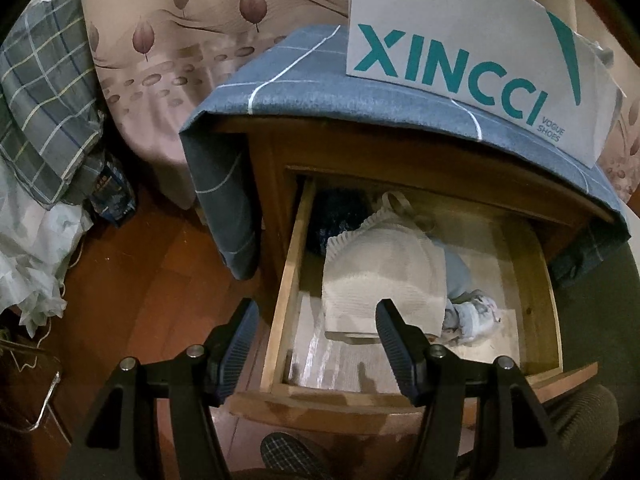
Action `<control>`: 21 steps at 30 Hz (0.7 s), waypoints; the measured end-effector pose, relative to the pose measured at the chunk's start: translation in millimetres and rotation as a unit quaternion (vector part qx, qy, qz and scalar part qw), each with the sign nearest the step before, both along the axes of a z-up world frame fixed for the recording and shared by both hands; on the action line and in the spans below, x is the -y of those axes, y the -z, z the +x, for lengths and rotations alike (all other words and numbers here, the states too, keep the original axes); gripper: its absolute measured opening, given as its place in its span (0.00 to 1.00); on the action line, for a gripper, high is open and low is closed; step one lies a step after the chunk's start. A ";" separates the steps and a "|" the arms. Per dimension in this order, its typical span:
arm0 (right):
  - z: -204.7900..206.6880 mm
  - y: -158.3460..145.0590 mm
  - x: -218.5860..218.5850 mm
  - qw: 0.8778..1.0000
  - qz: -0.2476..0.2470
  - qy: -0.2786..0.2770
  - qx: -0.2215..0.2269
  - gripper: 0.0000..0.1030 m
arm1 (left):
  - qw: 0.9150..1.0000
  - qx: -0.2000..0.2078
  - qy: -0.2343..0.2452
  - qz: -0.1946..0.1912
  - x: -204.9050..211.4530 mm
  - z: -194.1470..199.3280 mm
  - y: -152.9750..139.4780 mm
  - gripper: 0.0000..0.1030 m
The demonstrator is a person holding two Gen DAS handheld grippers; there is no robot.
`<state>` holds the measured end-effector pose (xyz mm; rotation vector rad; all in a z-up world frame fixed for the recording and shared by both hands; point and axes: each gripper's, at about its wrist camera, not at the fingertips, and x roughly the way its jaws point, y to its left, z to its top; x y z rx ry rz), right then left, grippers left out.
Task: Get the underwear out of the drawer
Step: 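Carry the red sock with the right tool into the white box and open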
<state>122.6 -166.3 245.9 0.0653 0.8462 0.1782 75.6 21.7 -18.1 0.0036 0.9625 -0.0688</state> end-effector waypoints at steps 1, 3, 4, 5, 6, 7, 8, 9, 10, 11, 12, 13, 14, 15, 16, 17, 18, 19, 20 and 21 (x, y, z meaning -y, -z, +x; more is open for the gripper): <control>6.2 -0.2 -0.8 1.000 -0.006 0.003 0.001 0.39 | 1.000 -0.002 -0.001 -0.001 -0.4 0.4 0.4 0.61; 24.1 1.4 -1.5 1.000 -0.017 0.015 -0.001 0.39 | 1.000 -0.004 -0.002 -0.003 -0.8 1.6 1.4 0.61; 30.6 3.0 -0.2 1.000 -0.020 0.019 -0.003 0.39 | 1.000 -0.005 -0.002 -0.006 -1.4 1.9 1.8 0.61; 38.2 5.5 0.5 0.999 -0.023 0.025 -0.007 0.39 | 1.000 -0.006 -0.002 -0.007 -1.6 2.4 2.2 0.61; 48.1 9.2 0.6 0.999 -0.029 0.029 -0.014 0.39 | 1.000 -0.008 -0.002 -0.009 -1.6 2.9 2.5 0.61; 54.8 13.0 0.8 0.999 -0.032 0.031 -0.018 0.39 | 1.000 -0.010 -0.003 -0.011 -2.4 3.6 3.1 0.61; 61.4 16.8 0.6 0.998 -0.037 0.035 -0.024 0.39 | 1.000 -0.011 -0.004 -0.014 -2.7 3.5 3.4 0.61; 70.1 22.3 0.9 0.998 -0.043 0.038 -0.032 0.39 | 1.000 -0.013 -0.005 -0.017 -3.1 3.8 3.8 0.61; 75.3 26.3 1.7 0.998 -0.044 0.041 -0.037 0.39 | 1.000 -0.014 -0.006 -0.020 -3.6 4.1 4.4 0.61; 82.1 31.8 2.5 0.997 -0.044 0.044 -0.045 0.39 | 1.000 -0.015 -0.008 -0.023 -4.2 4.2 4.5 0.61; 86.6 36.2 3.5 0.997 -0.045 0.046 -0.050 0.39 | 1.000 -0.015 -0.009 -0.025 -4.7 4.1 4.6 0.61; 93.5 42.1 4.3 0.996 -0.050 0.050 -0.057 0.39 | 0.999 -0.016 -0.009 -0.027 -4.8 4.6 5.1 0.61; 96.4 45.8 4.6 0.995 -0.053 0.052 -0.060 0.39 | 0.999 -0.018 -0.009 -0.029 -4.9 5.2 5.6 0.61; 100.3 49.5 5.3 0.995 -0.054 0.054 -0.065 0.39 | 0.999 -0.019 -0.009 -0.030 -4.8 5.5 6.2 0.61; 105.8 54.7 6.3 0.994 -0.060 0.058 -0.072 0.39 | 0.999 -0.020 -0.009 -0.032 -5.0 6.0 6.7 0.61; 108.6 57.7 7.6 0.993 -0.065 0.060 -0.075 0.39 | 0.999 -0.021 -0.009 -0.034 -5.1 6.2 6.8 0.61; 113.0 61.7 8.8 0.992 -0.073 0.063 -0.078 0.39 | 0.999 -0.021 -0.010 -0.036 -5.6 6.5 7.2 0.61; 116.6 65.2 10.5 0.991 -0.077 0.066 -0.082 0.39 | 0.999 -0.023 -0.012 -0.039 -6.4 6.7 7.6 0.61; 119.7 68.2 12.7 0.991 -0.076 0.069 -0.086 0.39 | 0.999 -0.023 -0.012 -0.041 -6.9 6.8 7.8 0.61; 122.7 71.4 14.7 0.990 -0.076 0.071 -0.090 0.40 | 0.999 -0.024 -0.013 -0.043 -7.3 7.0 8.0 0.61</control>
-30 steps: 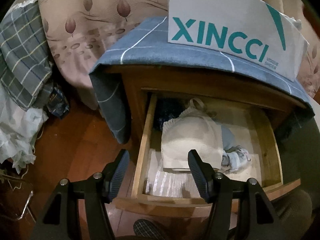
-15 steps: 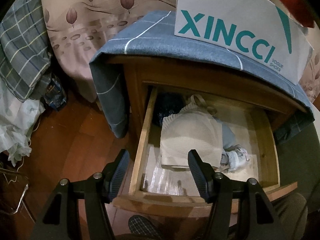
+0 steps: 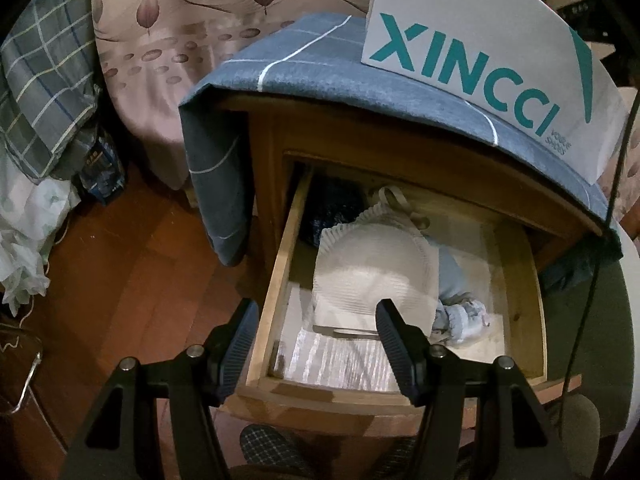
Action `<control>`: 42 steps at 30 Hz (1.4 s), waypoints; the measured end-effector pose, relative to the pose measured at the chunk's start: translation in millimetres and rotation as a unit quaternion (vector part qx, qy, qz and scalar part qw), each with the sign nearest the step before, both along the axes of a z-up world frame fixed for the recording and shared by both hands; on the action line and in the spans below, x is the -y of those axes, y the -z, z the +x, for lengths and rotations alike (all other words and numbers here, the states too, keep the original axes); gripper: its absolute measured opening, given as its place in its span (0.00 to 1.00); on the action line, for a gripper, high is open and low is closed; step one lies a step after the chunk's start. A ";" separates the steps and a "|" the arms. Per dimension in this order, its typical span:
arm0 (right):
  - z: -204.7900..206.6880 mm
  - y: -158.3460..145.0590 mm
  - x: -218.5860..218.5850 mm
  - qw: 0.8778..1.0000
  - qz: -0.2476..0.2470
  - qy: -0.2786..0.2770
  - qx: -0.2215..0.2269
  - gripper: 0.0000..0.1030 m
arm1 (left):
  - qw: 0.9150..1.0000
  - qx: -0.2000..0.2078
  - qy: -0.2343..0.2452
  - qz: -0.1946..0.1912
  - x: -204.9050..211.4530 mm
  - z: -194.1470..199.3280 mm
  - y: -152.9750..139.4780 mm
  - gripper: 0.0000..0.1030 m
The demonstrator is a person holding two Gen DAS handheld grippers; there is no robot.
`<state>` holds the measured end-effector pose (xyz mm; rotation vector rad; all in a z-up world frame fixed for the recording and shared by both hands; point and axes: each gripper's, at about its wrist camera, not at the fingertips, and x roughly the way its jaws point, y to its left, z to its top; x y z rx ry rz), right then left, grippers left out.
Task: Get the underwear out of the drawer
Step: 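Carry the red sock with the right tool into the white box and open, then move the open right tool back into the drawer toward the grey patterned sock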
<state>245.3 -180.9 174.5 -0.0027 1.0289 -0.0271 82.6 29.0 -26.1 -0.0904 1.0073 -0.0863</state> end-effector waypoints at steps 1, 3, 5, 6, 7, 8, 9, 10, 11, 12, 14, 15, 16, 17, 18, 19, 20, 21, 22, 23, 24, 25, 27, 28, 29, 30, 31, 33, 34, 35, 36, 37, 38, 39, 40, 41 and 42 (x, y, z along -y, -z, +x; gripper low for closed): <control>2.5 2.7 0.9 1.000 -0.005 0.000 -0.003 0.40 | 1.000 -0.001 -0.001 -0.002 -0.5 0.3 0.4 0.61; 6.9 11.6 3.3 1.000 -0.014 0.003 -0.012 0.41 | 1.000 -0.003 -0.002 -0.005 -1.4 0.8 0.8 0.61; 7.8 16.9 4.3 1.000 -0.014 0.005 -0.016 0.42 | 1.000 -0.004 -0.003 -0.009 -2.7 1.1 1.2 0.61; 7.3 18.4 4.6 1.000 -0.015 0.005 -0.015 0.43 | 1.000 -0.004 -0.004 -0.010 -3.3 1.2 1.2 0.61; 6.4 18.7 4.0 1.000 -0.015 0.004 -0.014 0.43 | 1.000 -0.004 -0.004 -0.011 -3.5 1.2 1.3 0.61; 5.4 18.4 3.6 1.000 -0.015 0.002 -0.015 0.45 | 1.000 -0.005 -0.005 -0.012 -3.8 1.2 1.4 0.61; 4.3 17.6 3.6 1.000 -0.015 0.001 -0.014 0.45 | 1.000 -0.005 -0.005 -0.012 -3.7 1.2 1.4 0.61; 3.0 15.6 3.8 1.000 -0.014 0.002 -0.011 0.46 | 1.000 -0.005 -0.006 -0.013 -3.9 1.2 1.3 0.61; 2.0 14.5 4.1 1.000 -0.011 0.001 -0.008 0.48 | 1.000 -0.005 -0.007 -0.013 -3.8 1.1 1.4 0.61; -0.1 12.3 4.1 1.000 -0.008 0.000 -0.004 0.50 | 1.000 -0.005 -0.007 -0.013 -4.2 1.2 1.6 0.61; -3.2 7.1 3.4 1.000 -0.007 0.002 0.005 0.55 | 1.000 -0.005 -0.007 -0.013 -3.8 1.2 1.7 0.61; -6.3 3.0 2.7 1.000 -0.008 0.002 0.012 0.61 | 1.000 -0.005 -0.007 -0.013 -3.8 1.2 1.7 0.61; -9.2 -1.2 1.3 1.000 -0.014 0.002 0.018 0.64 | 1.000 -0.005 -0.008 -0.013 -3.6 1.2 2.1 0.61; -10.9 -4.4 -0.7 1.000 -0.019 0.001 0.021 0.69 | 1.000 -0.005 -0.007 -0.013 -3.6 1.2 2.1 0.61; -12.9 -8.4 -1.7 0.999 -0.023 -0.001 0.024 0.71 | 1.000 -0.005 -0.008 -0.012 -3.4 1.2 2.3 0.61; -15.7 -13.4 -2.1 0.999 -0.026 -0.003 0.027 0.71 | 1.000 -0.005 -0.008 -0.012 -3.2 1.2 2.3 0.61; -18.5 -18.4 -1.6 0.999 -0.026 -0.003 0.031 0.72 | 1.000 -0.005 -0.007 -0.013 -3.5 1.3 2.1 0.61; -21.7 -23.4 -0.8 0.999 -0.023 -0.003 0.034 0.73 | 1.000 -0.005 -0.007 -0.013 -3.5 1.2 2.0 0.61; -26.7 -30.3 0.5 0.999 -0.019 -0.005 0.039 0.73 | 1.000 -0.005 -0.007 -0.012 -3.5 1.2 2.0 0.61; -29.4 -35.0 1.2 0.999 -0.016 -0.007 0.043 0.74 | 1.000 -0.005 -0.007 -0.012 -3.4 1.2 2.1 0.61; -36.0 -41.6 2.8 0.999 -0.014 -0.007 0.051 0.75 | 1.000 -0.006 -0.007 -0.012 -3.3 1.3 2.1 0.61; -40.4 -44.8 3.9 0.998 -0.012 -0.009 0.055 0.75 | 1.000 -0.006 -0.007 -0.012 -3.4 1.2 2.1 0.61; -53.5 -51.1 5.1 0.998 -0.005 -0.019 0.058 0.76 | 1.000 -0.006 -0.008 -0.010 -4.5 0.6 2.2 0.61; -58.4 -52.5 5.3 0.998 -0.005 -0.022 0.059 0.76 | 1.000 -0.006 -0.007 -0.010 -4.7 0.3 1.8 0.61; -65.7 -53.4 5.1 0.998 -0.005 -0.028 0.059 0.77 | 1.000 -0.005 -0.008 -0.010 -5.0 0.0 1.7 0.61; -72.1 -53.2 5.0 0.998 -0.005 -0.033 0.056 0.77 | 1.000 -0.006 -0.008 -0.010 -5.0 0.1 2.1 0.61; -78.1 -52.6 4.5 0.998 -0.004 -0.038 0.054 0.77 | 1.000 -0.006 -0.008 -0.009 -5.2 -0.1 1.7 0.61; -90.5 -50.3 4.0 0.998 0.001 -0.045 0.048 0.77 | 1.000 -0.005 -0.008 -0.007 -4.9 -0.2 1.8 0.61; -98.6 -47.5 4.0 0.998 0.005 -0.048 0.044 0.77 | 1.000 -0.005 -0.008 -0.006 -4.7 -0.6 2.0 0.61; -106.4 -44.1 4.3 0.998 0.008 -0.050 0.040 0.77 | 1.000 -0.007 -0.007 -0.005 -5.2 -0.8 2.4 0.61; -114.8 -40.6 4.4 0.998 0.013 -0.051 0.036 0.77 | 1.000 -0.007 -0.007 -0.004 -4.5 -0.6 2.5 0.61; -122.0 -37.9 3.6 0.998 0.016 -0.052 0.033 0.77 | 1.000 -0.008 -0.007 -0.003 -4.3 -0.5 2.5 0.61; -129.4 -34.5 3.4 0.998 0.020 -0.054 0.030 0.77 | 1.000 -0.008 -0.008 -0.001 -4.3 -0.7 2.5 0.61; -136.1 -30.8 3.3 0.998 0.022 -0.054 0.027 0.77 | 1.000 -0.009 -0.008 0.000 -3.7 -0.6 2.9 0.61; -143.8 -26.1 3.3 0.998 0.026 -0.055 0.024 0.77 | 1.000 -0.009 -0.007 0.001 -3.3 -0.5 3.0 0.61; -150.9 -21.9 3.0 0.998 0.027 -0.056 0.023 0.77 | 1.000 -0.009 -0.006 0.002 -2.8 -0.8 3.2 0.61; -156.9 -17.8 3.1 0.998 0.027 -0.057 0.022 0.77 | 1.000 -0.009 -0.005 0.005 -2.1 -1.1 3.3 0.61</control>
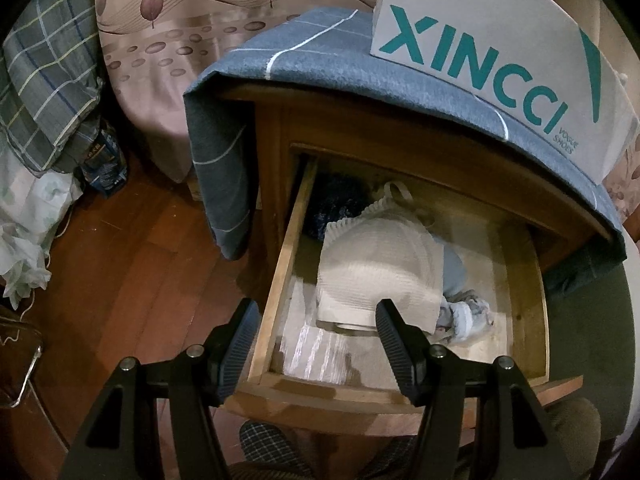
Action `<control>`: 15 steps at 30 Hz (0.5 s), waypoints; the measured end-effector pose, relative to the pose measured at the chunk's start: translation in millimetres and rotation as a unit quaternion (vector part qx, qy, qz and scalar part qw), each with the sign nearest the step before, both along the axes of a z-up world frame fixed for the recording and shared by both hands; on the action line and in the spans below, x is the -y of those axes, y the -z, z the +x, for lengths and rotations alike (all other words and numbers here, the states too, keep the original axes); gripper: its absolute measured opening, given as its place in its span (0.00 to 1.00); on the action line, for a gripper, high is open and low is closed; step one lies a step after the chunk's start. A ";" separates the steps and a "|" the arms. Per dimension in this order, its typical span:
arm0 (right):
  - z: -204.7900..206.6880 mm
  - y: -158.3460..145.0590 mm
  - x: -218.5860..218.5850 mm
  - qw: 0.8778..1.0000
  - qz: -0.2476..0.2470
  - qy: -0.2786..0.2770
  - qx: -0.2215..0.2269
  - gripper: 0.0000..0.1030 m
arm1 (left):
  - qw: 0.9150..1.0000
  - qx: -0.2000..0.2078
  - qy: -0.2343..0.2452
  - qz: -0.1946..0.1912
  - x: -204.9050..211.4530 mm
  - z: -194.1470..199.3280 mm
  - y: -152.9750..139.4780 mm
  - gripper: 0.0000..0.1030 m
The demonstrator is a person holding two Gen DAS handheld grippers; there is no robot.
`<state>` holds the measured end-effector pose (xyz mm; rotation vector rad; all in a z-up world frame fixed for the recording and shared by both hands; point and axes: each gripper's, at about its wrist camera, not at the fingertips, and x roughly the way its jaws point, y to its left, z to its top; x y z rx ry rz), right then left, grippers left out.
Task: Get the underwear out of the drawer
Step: 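Move the open right tool back into the drawer toward the grey patterned sock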
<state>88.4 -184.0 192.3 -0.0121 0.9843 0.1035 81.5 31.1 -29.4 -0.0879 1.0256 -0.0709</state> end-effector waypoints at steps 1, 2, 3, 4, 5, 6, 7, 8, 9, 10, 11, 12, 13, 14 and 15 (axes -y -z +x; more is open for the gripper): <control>-7.3 5.5 -0.7 1.000 -0.001 -0.001 -0.001 0.77 | 1.000 0.001 0.001 0.002 0.2 -0.6 0.1 0.61; -13.9 12.4 -1.9 1.000 -0.002 -0.004 -0.005 0.77 | 1.000 0.001 0.002 0.004 1.2 -0.2 0.0 0.61; -19.6 20.2 -2.9 1.000 -0.002 -0.007 -0.012 0.77 | 1.000 0.001 0.003 0.006 2.0 -0.2 0.1 0.61; -23.0 27.1 -3.9 1.000 -0.002 -0.010 -0.018 0.77 | 1.000 0.001 0.005 0.007 2.2 -0.7 0.4 0.61; -26.3 36.5 -5.0 0.999 -0.004 -0.014 -0.028 0.77 | 1.000 0.001 0.005 0.008 2.7 -0.6 0.3 0.61; -28.8 45.9 -6.1 0.999 -0.005 -0.019 -0.039 0.77 | 1.000 0.001 0.006 0.008 3.2 -0.2 0.1 0.61; -31.3 57.7 -7.1 0.998 -0.008 -0.024 -0.051 0.77 | 1.000 0.000 0.007 0.008 3.6 -0.3 0.2 0.61; -33.1 68.9 -8.1 0.998 -0.012 -0.026 -0.063 0.77 | 1.000 -0.001 0.007 0.009 3.9 -0.4 0.3 0.61; -33.7 80.0 -9.0 0.997 -0.016 -0.026 -0.075 0.77 | 1.000 -0.001 0.008 0.008 3.6 -0.2 0.0 0.61; -33.9 92.4 -9.5 0.996 -0.017 -0.026 -0.088 0.77 | 1.000 -0.001 0.008 0.007 3.3 -0.2 -0.2 0.61; -32.9 103.5 -9.9 0.995 -0.016 -0.026 -0.099 0.77 | 1.000 -0.001 0.008 0.006 2.8 -0.3 -0.3 0.61; -32.6 114.2 -10.3 0.993 -0.015 -0.025 -0.110 0.77 | 1.000 -0.002 0.008 0.005 2.5 -0.3 -0.4 0.61; -31.9 125.7 -10.9 0.992 -0.017 -0.025 -0.120 0.77 | 1.000 -0.003 0.007 0.004 1.8 0.0 -0.1 0.61; -30.6 136.1 -11.5 0.991 -0.019 -0.024 -0.130 0.77 | 1.000 -0.004 0.006 0.000 0.5 0.1 0.0 0.61; -28.0 148.4 -12.3 0.989 -0.019 -0.025 -0.141 0.77 | 1.000 -0.005 0.005 -0.002 0.0 0.3 0.1 0.61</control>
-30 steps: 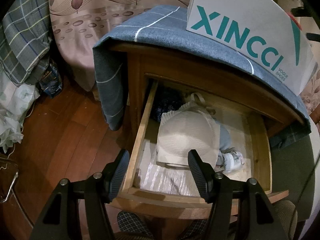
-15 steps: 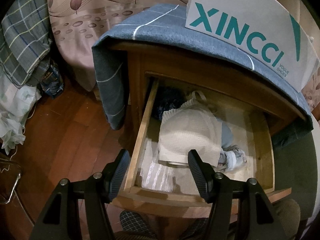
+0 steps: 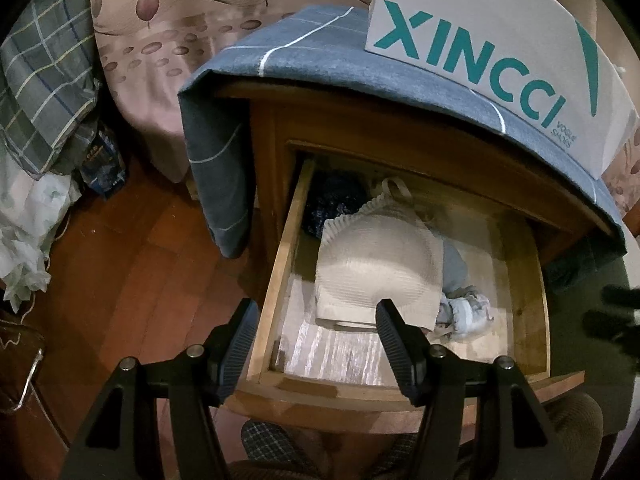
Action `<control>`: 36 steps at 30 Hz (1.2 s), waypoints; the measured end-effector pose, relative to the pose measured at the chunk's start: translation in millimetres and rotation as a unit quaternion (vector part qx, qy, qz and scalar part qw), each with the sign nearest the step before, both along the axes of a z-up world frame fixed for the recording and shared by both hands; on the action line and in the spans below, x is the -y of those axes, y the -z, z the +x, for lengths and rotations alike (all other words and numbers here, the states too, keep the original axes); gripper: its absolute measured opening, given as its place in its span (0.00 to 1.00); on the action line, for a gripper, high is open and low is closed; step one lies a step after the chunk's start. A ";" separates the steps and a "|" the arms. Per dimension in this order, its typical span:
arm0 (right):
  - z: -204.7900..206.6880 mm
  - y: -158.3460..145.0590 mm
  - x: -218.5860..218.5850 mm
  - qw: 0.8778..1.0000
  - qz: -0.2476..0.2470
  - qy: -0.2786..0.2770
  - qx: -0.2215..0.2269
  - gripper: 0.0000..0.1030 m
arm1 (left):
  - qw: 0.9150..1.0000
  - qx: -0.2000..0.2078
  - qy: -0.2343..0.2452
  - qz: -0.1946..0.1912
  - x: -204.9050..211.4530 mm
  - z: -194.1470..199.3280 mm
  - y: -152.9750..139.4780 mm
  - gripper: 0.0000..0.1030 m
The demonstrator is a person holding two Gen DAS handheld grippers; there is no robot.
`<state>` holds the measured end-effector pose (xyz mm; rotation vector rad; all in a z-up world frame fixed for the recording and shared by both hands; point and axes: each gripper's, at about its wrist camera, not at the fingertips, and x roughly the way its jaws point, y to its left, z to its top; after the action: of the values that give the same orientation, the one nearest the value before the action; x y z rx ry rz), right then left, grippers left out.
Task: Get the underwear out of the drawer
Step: 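Move the open right tool back into the drawer toward the grey patterned sock, then grasp the grey patterned sock with the right tool and lift it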
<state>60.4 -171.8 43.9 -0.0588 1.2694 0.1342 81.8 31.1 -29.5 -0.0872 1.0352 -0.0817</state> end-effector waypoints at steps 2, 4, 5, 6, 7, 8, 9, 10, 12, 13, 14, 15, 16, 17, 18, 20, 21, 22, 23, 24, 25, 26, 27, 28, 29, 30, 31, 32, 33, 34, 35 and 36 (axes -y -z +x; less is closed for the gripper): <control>6.0 17.6 -0.9 1.000 -0.003 0.004 -0.018 0.77 | 1.000 -0.001 -0.001 -0.004 -0.8 1.2 1.0 0.61; 12.4 36.9 -2.4 0.999 -0.003 0.009 -0.034 0.77 | 1.000 -0.002 -0.002 -0.009 -2.3 1.6 1.7 0.61; 12.6 43.8 -2.1 0.999 -0.003 0.012 -0.038 0.77 | 1.000 -0.003 -0.003 -0.011 -2.7 1.9 1.8 0.61; 16.4 53.0 -3.5 0.999 -0.005 0.016 -0.045 0.77 | 1.000 -0.005 -0.004 -0.014 -3.5 2.2 2.3 0.61; 18.4 58.4 -5.7 0.999 -0.005 0.019 -0.050 0.77 | 1.000 -0.005 -0.005 -0.016 -3.9 2.6 2.7 0.61; 21.7 65.3 -7.4 0.998 -0.006 0.021 -0.056 0.77 | 1.000 -0.006 -0.006 -0.019 -4.7 2.8 2.8 0.61; 24.9 72.1 -9.5 0.998 -0.007 0.021 -0.062 0.77 | 1.000 -0.007 -0.006 -0.022 -5.5 3.0 3.0 0.61; 28.4 78.8 -12.3 0.997 -0.009 0.019 -0.068 0.77 | 1.000 -0.007 -0.007 -0.023 -6.1 3.0 2.9 0.61; 35.2 90.2 -18.2 0.997 -0.019 0.009 -0.079 0.77 | 1.000 -0.007 -0.008 -0.027 -7.7 3.3 3.0 0.61; 38.8 96.8 -21.3 0.996 -0.023 0.005 -0.086 0.77 | 0.999 -0.008 -0.010 -0.032 -9.0 3.6 3.3 0.61; 41.5 100.2 -21.6 0.996 -0.025 0.004 -0.089 0.77 | 0.999 -0.009 -0.011 -0.036 -9.4 3.7 3.6 0.61; 44.2 103.3 -22.9 0.995 -0.027 0.004 -0.091 0.77 | 0.999 -0.010 -0.013 -0.039 -9.9 4.0 4.0 0.61; 47.3 107.5 -24.5 0.995 -0.027 0.003 -0.093 0.77 | 0.999 -0.010 -0.015 -0.043 -10.9 4.2 4.2 0.61; 50.2 110.6 -25.2 0.995 -0.028 0.003 -0.096 0.77 | 0.999 -0.010 -0.015 -0.045 -11.2 4.1 4.0 0.61; 53.4 115.2 -26.4 0.994 -0.029 0.003 -0.101 0.77 | 0.999 -0.011 -0.015 -0.047 -11.4 4.2 4.1 0.61; 57.4 120.8 -28.9 0.994 -0.035 -0.001 -0.107 0.77 | 0.999 -0.012 -0.015 -0.051 -11.7 4.2 4.0 0.61; 59.9 124.6 -30.7 0.993 -0.040 -0.006 -0.111 0.77 | 0.998 -0.012 -0.015 -0.052 -11.8 4.4 4.1 0.61; 62.0 127.5 -32.1 0.992 -0.044 -0.010 -0.115 0.77 | 0.998 -0.012 -0.015 -0.054 -11.9 4.4 3.8 0.61; 63.7 129.8 -33.2 0.992 -0.047 -0.013 -0.118 0.77 | 0.998 -0.012 -0.015 -0.056 -12.3 4.5 3.8 0.61; 65.9 132.5 -34.6 0.991 -0.049 -0.016 -0.122 0.77 | 0.998 -0.012 -0.016 -0.058 -12.6 4.8 4.3 0.61; 68.1 135.7 -35.7 0.990 -0.051 -0.019 -0.128 0.77 | 0.998 -0.014 -0.016 -0.060 -13.0 5.2 4.5 0.61; 70.2 138.6 -36.5 0.989 -0.056 -0.022 -0.133 0.77 | 0.998 -0.015 -0.017 -0.063 -13.5 5.6 5.0 0.61; 72.5 141.1 -37.2 0.989 -0.060 -0.024 -0.136 0.77 | 0.998 -0.016 -0.018 -0.065 -14.0 6.1 5.5 0.61; 74.9 144.8 -37.8 0.988 -0.065 -0.028 -0.138 0.77 | 0.997 -0.017 -0.019 -0.067 -14.6 6.2 6.0 0.61; 76.3 147.4 -38.1 0.987 -0.068 -0.029 -0.141 0.77 | 0.997 -0.018 -0.019 -0.069 -15.0 6.4 6.3 0.61; 78.2 151.1 -37.9 0.986 -0.069 -0.030 -0.148 0.77 | 0.997 -0.019 -0.020 -0.071 -15.6 6.7 6.7 0.61; 81.0 154.9 -37.0 0.984 -0.064 -0.029 -0.162 0.77 | 0.997 -0.020 -0.021 -0.072 -16.1 7.2 7.4 0.61; 84.1 155.5 -36.8 0.984 -0.059 -0.029 -0.163 0.77 | 0.997 -0.021 -0.023 -0.074 -16.5 7.6 8.1 0.61; 88.0 155.9 -36.9 0.985 -0.061 -0.030 -0.161 0.77 | 0.997 -0.022 -0.023 -0.075 -16.8 8.2 8.7 0.61; 91.1 157.6 -37.2 0.984 -0.069 -0.034 -0.162 0.77 | 0.996 -0.024 -0.024 -0.077 -16.9 8.7 9.3 0.61; 93.5 159.1 -37.6 0.983 -0.072 -0.035 -0.164 0.77 | 0.996 -0.024 -0.024 -0.077 -16.7 8.8 9.3 0.61; 98.8 161.7 -36.5 0.982 -0.074 -0.036 -0.169 0.77 | 0.996 -0.024 -0.024 -0.077 -16.9 9.1 9.5 0.61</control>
<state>159.2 -135.3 -117.8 -0.2170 1.6168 0.1142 90.9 48.0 -39.0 -0.2561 1.0741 -0.1162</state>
